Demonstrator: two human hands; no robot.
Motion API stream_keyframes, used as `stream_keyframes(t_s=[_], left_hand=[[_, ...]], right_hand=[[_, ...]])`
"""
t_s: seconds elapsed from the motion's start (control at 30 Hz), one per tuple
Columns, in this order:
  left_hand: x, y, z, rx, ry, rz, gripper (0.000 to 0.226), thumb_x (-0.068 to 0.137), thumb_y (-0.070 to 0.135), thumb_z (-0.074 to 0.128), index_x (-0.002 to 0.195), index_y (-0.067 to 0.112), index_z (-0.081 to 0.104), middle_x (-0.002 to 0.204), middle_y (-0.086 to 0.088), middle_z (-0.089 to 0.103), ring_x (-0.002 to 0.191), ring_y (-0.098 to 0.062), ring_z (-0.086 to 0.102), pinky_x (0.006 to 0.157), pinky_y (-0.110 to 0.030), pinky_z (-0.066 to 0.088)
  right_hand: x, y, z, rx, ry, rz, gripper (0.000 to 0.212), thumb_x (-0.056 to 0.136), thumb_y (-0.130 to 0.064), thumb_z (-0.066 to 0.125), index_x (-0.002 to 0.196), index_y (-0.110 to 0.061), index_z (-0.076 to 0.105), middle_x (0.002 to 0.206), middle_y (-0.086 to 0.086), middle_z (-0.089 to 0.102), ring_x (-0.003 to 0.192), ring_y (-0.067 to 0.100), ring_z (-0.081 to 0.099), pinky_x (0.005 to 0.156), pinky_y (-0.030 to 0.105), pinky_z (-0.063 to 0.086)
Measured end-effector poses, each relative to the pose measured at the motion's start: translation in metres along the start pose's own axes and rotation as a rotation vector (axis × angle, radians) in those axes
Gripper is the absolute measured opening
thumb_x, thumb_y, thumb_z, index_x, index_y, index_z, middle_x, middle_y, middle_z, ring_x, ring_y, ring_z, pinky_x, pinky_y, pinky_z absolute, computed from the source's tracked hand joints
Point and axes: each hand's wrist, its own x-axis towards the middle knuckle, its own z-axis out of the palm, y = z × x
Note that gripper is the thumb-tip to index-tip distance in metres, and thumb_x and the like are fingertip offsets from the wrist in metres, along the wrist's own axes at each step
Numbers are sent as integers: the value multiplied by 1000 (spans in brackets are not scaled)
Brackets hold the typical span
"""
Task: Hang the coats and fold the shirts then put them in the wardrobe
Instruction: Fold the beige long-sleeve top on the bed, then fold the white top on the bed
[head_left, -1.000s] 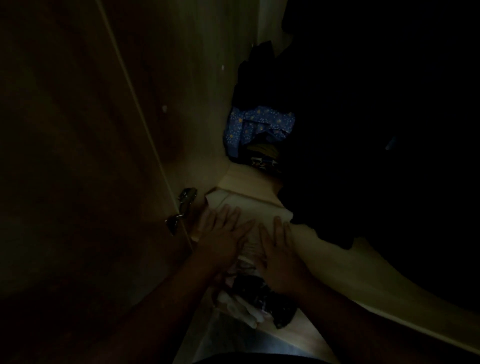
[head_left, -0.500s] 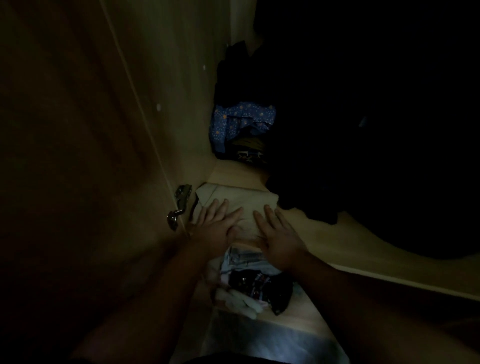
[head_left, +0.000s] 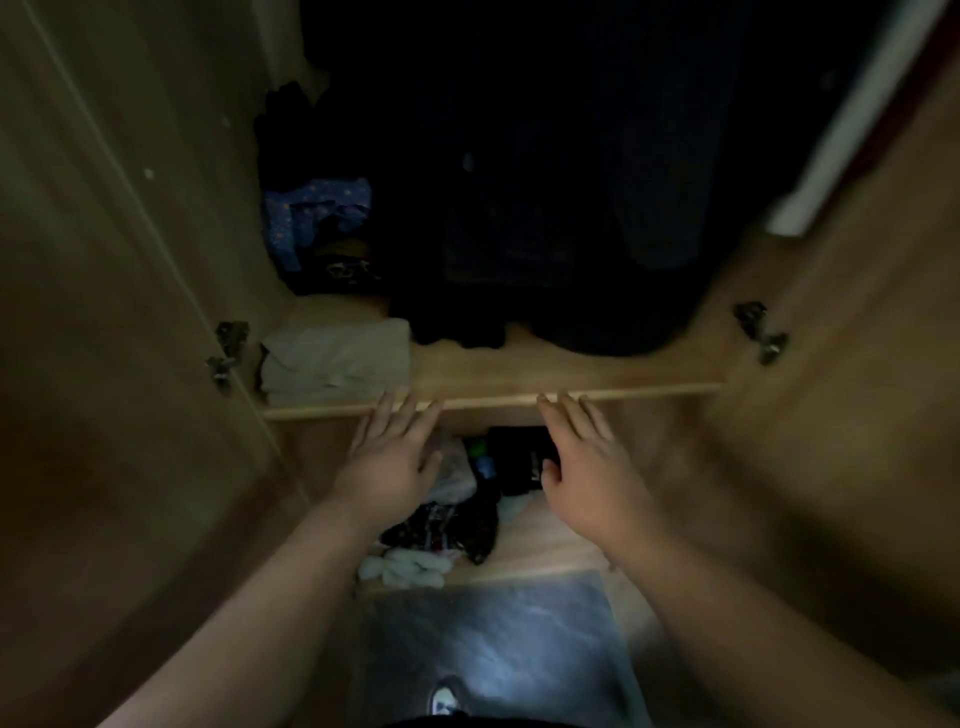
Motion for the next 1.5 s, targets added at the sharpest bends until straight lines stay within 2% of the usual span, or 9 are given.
stream_keyframes(t_s=[0.17,0.27,0.4,0.47,0.63,0.93,1.23,1.4,1.5], left_hand=[[-64,136,28,16,-36,261,65,100,47,34,155,36,1,166,2,0,151,-22,-15,123,-41,-3],[-109,235,61,8,-62,475,63,101,48,32,156,36,4,166,2,2,151,-22,-13,123,-40,-4],[-181,362,94,37,-160,830,70,89,58,10,155,37,6,165,-1,6,152,-25,-5,122,-42,2],[-216,418,105,64,-176,1002,72,87,58,10,156,36,10,165,-2,10,152,-27,-1,122,-44,4],[-285,524,137,138,-234,1305,71,88,57,15,156,34,14,164,-5,16,151,-32,6,120,-50,10],[-334,622,195,86,-329,1544,68,91,55,22,154,30,26,160,-8,29,149,-35,19,118,-51,17],[-331,714,273,59,-525,1659,66,91,53,28,150,23,36,152,-14,41,143,-39,32,112,-56,30],[-329,763,307,161,-572,1739,65,99,51,30,157,28,11,164,-8,11,151,-33,2,120,-49,5],[-345,785,319,179,-620,1773,65,101,49,32,157,30,5,165,-5,5,151,-30,-5,121,-47,-1]], right_hand=[[-164,63,-23,-88,90,168,71,89,-34,43,154,-25,17,160,3,25,148,27,16,120,41,23],[-285,100,-37,-125,129,392,71,91,-33,47,155,-23,20,160,6,26,149,30,18,119,43,22],[-443,129,-57,-175,178,733,71,89,-40,46,155,-28,24,162,5,24,150,31,17,118,54,21],[-512,138,-68,-225,192,857,69,91,-44,41,155,-29,21,163,5,22,151,30,14,118,55,18],[-642,139,-83,-323,219,1118,68,91,-41,50,154,-26,28,161,8,28,148,34,23,116,58,25],[-735,155,-62,-302,173,1380,68,90,-41,54,152,-24,33,158,10,34,146,35,27,115,60,24],[-770,239,-61,-223,54,1516,69,88,-38,59,151,-23,36,156,10,37,145,36,31,113,59,30],[-788,276,-54,-190,18,1571,68,87,-38,56,150,-22,37,155,11,38,144,36,32,111,58,33],[-809,280,-46,-167,1,1613,67,90,-39,54,152,-23,34,157,10,35,146,35,29,113,55,30]])
